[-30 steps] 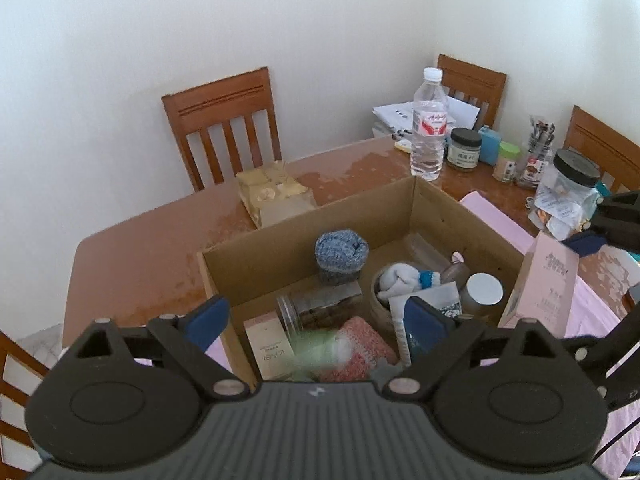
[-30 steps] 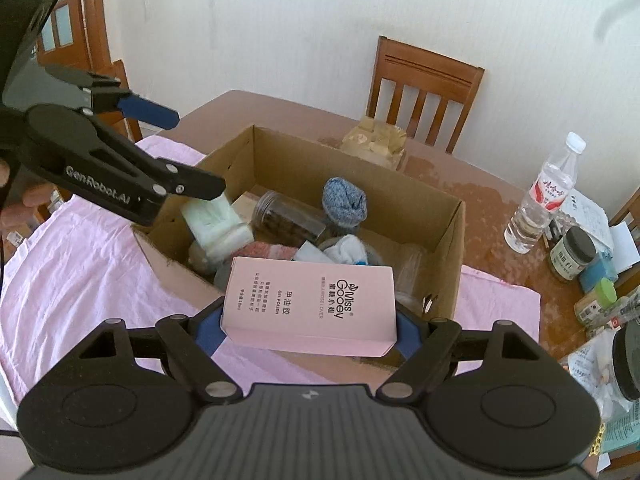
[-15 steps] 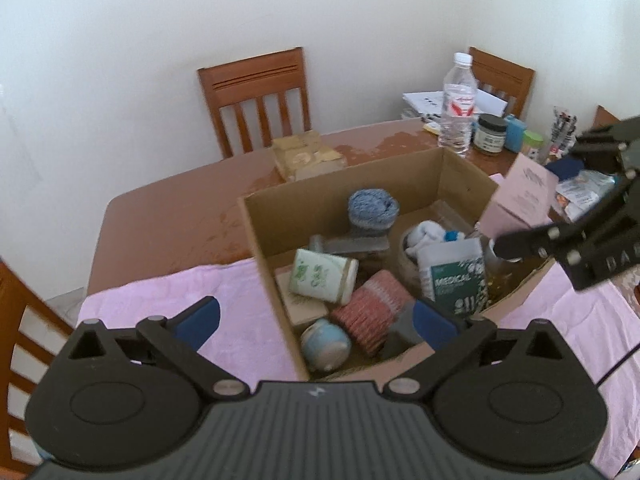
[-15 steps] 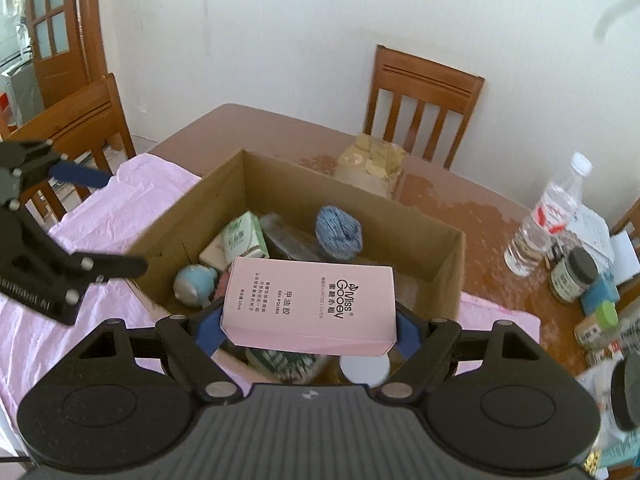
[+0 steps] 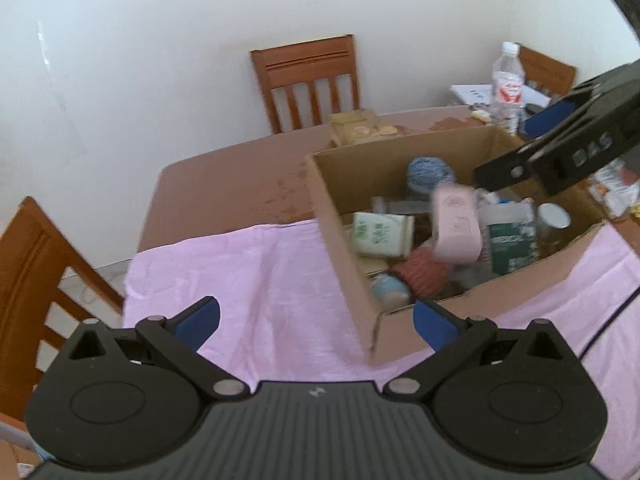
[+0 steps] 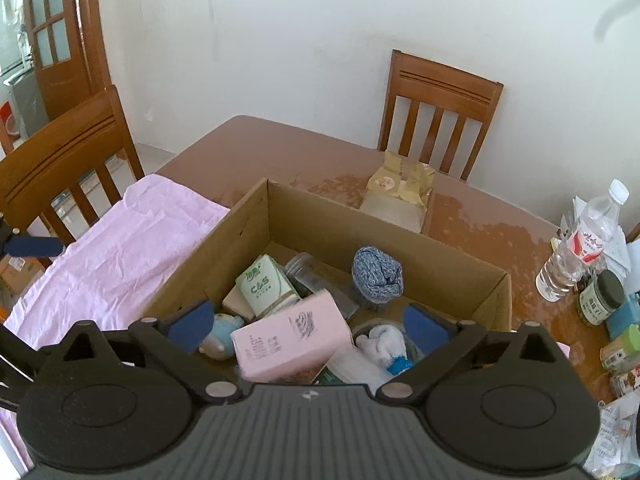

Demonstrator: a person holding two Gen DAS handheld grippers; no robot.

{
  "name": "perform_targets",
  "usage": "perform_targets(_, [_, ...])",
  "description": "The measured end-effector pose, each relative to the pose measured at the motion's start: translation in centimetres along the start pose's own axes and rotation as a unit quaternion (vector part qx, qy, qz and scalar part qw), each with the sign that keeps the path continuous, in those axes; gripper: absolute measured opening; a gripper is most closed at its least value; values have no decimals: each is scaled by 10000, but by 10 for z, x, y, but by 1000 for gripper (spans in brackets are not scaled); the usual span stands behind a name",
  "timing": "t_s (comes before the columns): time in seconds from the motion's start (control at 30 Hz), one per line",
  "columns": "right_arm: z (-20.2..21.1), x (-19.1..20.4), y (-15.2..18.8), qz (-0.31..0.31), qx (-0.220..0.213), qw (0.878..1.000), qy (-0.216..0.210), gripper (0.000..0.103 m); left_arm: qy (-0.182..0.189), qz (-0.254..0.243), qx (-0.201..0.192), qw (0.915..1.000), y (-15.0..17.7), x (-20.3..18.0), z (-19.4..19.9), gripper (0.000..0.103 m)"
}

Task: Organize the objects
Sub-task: 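Carry the tissue pack and pink box into the box, opening both tools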

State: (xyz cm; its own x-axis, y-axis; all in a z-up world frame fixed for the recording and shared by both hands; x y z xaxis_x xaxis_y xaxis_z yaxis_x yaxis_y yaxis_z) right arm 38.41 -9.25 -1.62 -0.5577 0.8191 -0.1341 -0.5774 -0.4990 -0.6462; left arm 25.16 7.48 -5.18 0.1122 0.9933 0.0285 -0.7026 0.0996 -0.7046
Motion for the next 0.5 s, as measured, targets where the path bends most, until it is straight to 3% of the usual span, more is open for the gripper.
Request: perform_targets(0.5, [36, -28, 20, -716, 232, 9936, 837, 103, -49, 583, 179, 9981, -10, -5, -3, 102])
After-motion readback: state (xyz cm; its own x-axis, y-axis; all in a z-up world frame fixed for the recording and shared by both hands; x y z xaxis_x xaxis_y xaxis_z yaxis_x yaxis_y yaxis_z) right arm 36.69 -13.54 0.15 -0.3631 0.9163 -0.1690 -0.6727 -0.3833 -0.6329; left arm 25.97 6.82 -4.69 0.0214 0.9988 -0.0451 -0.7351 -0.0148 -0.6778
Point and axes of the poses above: each gripper's, at about its wrist camera, not at the fingertips, and z roughly against the way its jaws point, x to its left, y to its underside, the point moved 6 cm from there along -z, roughly the way its jaws point, and after that the axes turned 8 degrees about z, right-handed, at the moved point
